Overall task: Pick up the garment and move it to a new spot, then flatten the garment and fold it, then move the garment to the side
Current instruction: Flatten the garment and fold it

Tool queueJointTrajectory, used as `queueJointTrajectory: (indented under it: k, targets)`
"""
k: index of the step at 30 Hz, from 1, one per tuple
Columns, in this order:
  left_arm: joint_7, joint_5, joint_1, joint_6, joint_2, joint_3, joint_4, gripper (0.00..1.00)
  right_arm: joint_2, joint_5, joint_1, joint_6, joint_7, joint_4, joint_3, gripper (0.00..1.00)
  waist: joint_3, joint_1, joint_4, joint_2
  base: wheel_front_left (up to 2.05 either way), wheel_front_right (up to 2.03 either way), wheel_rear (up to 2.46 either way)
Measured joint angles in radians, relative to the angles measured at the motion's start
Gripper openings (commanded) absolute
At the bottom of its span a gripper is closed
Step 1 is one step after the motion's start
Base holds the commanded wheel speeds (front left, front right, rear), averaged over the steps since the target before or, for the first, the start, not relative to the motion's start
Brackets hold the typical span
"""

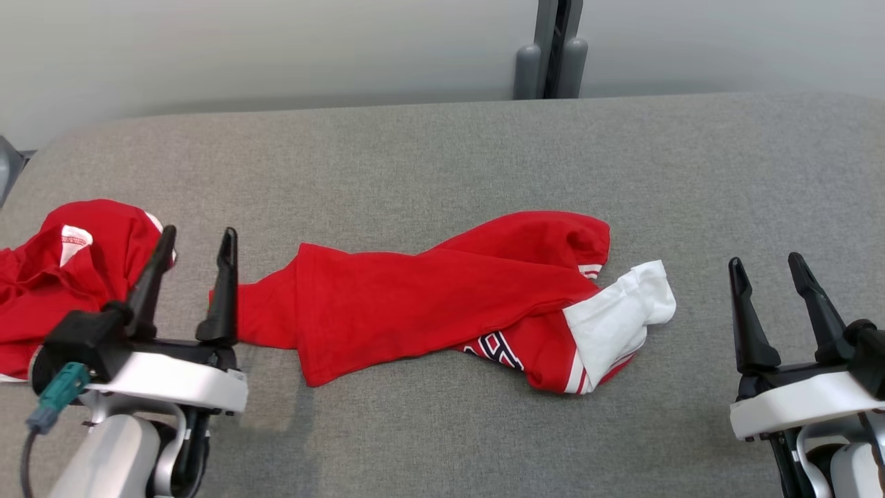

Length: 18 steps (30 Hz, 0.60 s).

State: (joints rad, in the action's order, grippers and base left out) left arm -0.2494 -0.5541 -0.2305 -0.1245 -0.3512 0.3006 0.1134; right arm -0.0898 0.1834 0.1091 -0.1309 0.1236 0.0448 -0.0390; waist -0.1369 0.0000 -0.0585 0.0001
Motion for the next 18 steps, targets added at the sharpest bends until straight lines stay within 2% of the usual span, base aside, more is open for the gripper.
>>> queueJointTrajectory:
  k: [7, 18]
  targets:
    - [-0.006, 0.023, 0.083, -0.038, -0.051, -0.040, -0.056, 1.00, -0.001, 0.007, -0.024, 0.000, -0.009, 0.004, 0.012, 1.00, 0.034, 0.0000, 0.003, 0.0000, 0.00, 0.00, 0.00]
    - [0.035, 0.022, 0.202, -0.058, -0.069, -0.016, -0.097, 1.00, -0.016, 0.028, -0.083, 0.000, -0.035, -0.018, 0.006, 1.00, 0.073, 0.0000, 0.009, 0.0000, 0.00, 0.00, 0.00]
